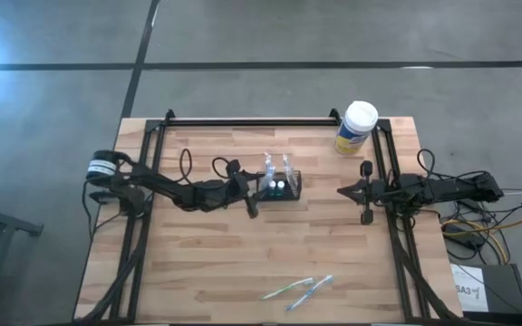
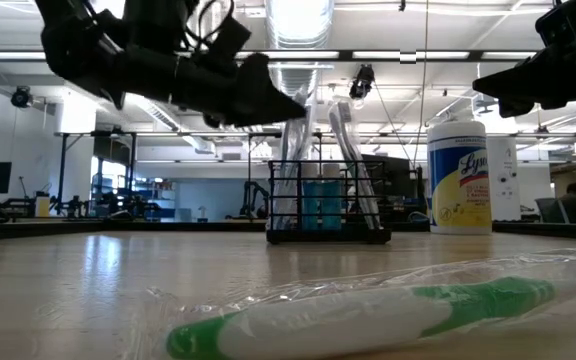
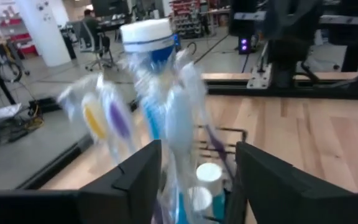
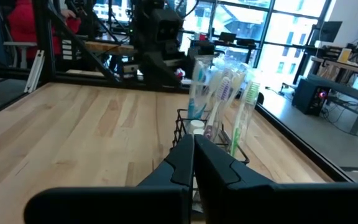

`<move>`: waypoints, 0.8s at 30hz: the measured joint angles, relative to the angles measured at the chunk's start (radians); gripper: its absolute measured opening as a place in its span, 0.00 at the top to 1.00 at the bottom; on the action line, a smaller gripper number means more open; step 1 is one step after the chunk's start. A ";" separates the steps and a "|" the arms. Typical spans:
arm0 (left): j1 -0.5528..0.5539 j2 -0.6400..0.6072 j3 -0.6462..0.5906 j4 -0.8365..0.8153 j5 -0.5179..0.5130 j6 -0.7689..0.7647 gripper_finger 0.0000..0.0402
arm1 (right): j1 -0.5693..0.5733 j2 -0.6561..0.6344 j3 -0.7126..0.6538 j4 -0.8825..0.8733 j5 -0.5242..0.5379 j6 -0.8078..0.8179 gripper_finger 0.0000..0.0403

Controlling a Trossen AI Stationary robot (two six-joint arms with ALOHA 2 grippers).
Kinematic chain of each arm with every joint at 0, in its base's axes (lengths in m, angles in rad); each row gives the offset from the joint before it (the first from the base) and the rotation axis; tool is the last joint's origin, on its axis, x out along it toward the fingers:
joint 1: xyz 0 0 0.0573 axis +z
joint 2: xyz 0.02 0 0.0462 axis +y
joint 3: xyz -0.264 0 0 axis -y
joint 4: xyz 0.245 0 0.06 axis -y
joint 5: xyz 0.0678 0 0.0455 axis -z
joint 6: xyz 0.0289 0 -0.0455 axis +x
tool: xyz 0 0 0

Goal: Pick & Place toothbrushing station
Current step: Put the blue toothbrush into the black wire organizer

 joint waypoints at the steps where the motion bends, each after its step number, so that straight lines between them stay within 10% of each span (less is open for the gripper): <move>1: -0.008 -0.015 0.000 -0.010 0.000 0.008 0.46 | 0.000 0.000 0.000 0.000 0.000 0.000 0.98; 13: -0.149 -0.387 0.002 -0.429 0.003 -0.016 0.48 | 0.000 0.000 0.000 0.000 0.000 0.008 0.98; 21: -0.280 -0.587 0.002 -0.772 -0.175 -0.110 0.94 | 0.000 0.000 0.000 0.000 0.000 0.008 0.98; 24: -0.298 -0.650 0.002 -0.897 -0.217 -0.158 0.97 | 0.000 0.000 0.000 0.001 0.000 0.009 0.98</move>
